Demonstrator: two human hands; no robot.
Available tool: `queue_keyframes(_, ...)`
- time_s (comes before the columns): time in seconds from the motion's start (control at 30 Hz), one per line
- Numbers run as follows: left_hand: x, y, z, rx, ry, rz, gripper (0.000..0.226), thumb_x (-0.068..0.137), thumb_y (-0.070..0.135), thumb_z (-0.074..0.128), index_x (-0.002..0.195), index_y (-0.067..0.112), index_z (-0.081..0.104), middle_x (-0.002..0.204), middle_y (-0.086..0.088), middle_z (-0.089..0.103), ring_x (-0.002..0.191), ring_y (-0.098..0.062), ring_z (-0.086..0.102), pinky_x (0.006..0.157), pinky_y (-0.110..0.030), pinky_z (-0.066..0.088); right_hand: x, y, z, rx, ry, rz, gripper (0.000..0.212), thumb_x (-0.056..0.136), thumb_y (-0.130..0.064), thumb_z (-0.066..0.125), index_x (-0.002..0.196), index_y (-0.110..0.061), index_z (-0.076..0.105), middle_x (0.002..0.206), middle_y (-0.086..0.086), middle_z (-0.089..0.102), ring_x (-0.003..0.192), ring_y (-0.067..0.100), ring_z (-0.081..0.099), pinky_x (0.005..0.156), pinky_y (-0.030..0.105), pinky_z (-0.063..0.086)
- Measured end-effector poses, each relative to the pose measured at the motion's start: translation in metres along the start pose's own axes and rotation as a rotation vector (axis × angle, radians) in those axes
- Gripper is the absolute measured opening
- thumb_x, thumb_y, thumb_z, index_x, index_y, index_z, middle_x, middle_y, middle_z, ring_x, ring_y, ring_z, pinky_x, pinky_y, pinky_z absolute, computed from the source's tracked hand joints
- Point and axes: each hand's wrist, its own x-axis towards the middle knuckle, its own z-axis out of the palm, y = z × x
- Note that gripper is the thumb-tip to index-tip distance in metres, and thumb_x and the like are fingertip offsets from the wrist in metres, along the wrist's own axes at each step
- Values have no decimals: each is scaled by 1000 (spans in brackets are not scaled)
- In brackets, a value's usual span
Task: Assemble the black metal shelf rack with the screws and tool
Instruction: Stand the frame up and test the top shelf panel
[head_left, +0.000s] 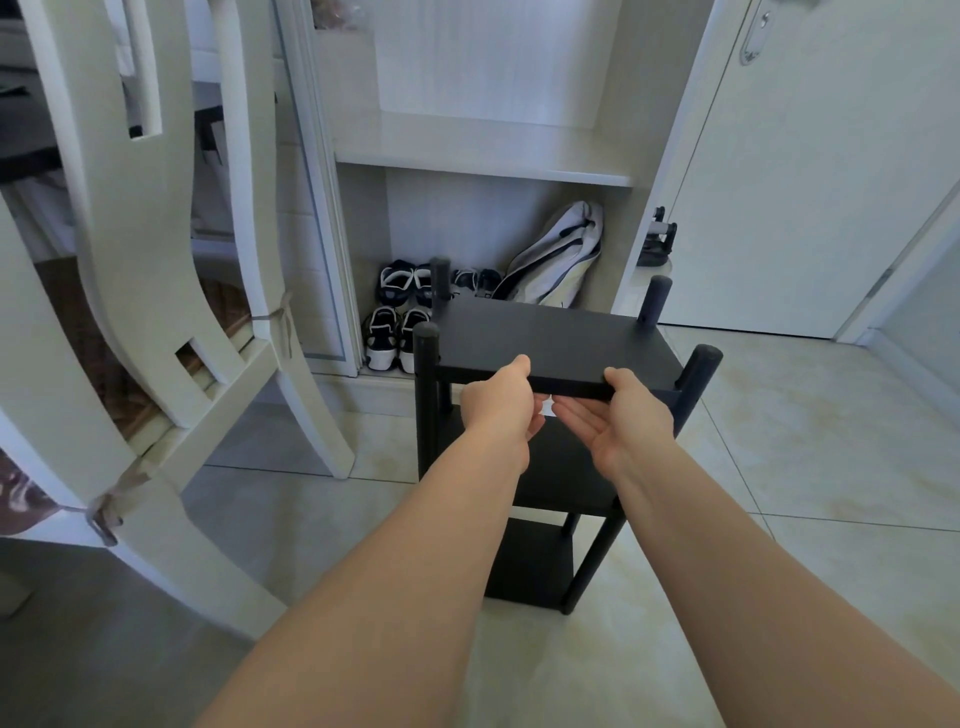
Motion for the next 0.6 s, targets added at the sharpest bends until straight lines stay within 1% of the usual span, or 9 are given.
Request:
queue_keyframes(0.07,1,-4,-1,-2,10,14,26,94,30,65,112,12,61,95,-8,72,76,-15,66,69,-30,56,2,4,-1,2,5,5,26,101,-17,60,123,-2,55,80,21,76,72,32,77,55,36,62)
queue_keyframes(0.17,4,-3,-1,-13,-2,13,31,94,31,66,117,12,59,101,-9,71,80,-16,66,70,-29,56,6,4,-2,-2,6,-12,27,102,-19,60,124,-5,56,74,16,76,73,30,77,55,34,62)
queue_keyframes(0.27,7,-4,0,-14,-13,3,34,94,30,66,120,12,58,103,-10,70,82,-16,66,69,-29,56,8,5,-3,-8,6,-28,28,102,-19,60,126,-5,56,78,15,77,74,30,77,56,34,62)
queue_keyframes(0.43,9,-4,-1,-42,-41,-13,30,94,30,66,118,12,61,99,-10,73,79,-15,67,64,-27,53,7,3,-5,-16,-14,-53,24,102,-20,60,121,-6,57,80,14,77,76,29,78,64,36,64)
queue_keyframes(0.5,8,-4,-3,-56,-52,-13,28,94,29,66,116,12,62,98,-9,73,79,-15,67,64,-27,53,6,3,-4,-20,-23,-60,21,102,-20,59,119,-7,57,81,14,77,77,29,78,67,37,64)
queue_keyframes(0.6,6,-4,-5,-60,-66,-12,27,94,29,66,116,13,62,99,-9,74,80,-15,68,64,-28,53,5,4,-5,-17,-19,-62,18,102,-20,59,115,-7,58,81,14,77,77,29,78,66,37,64)
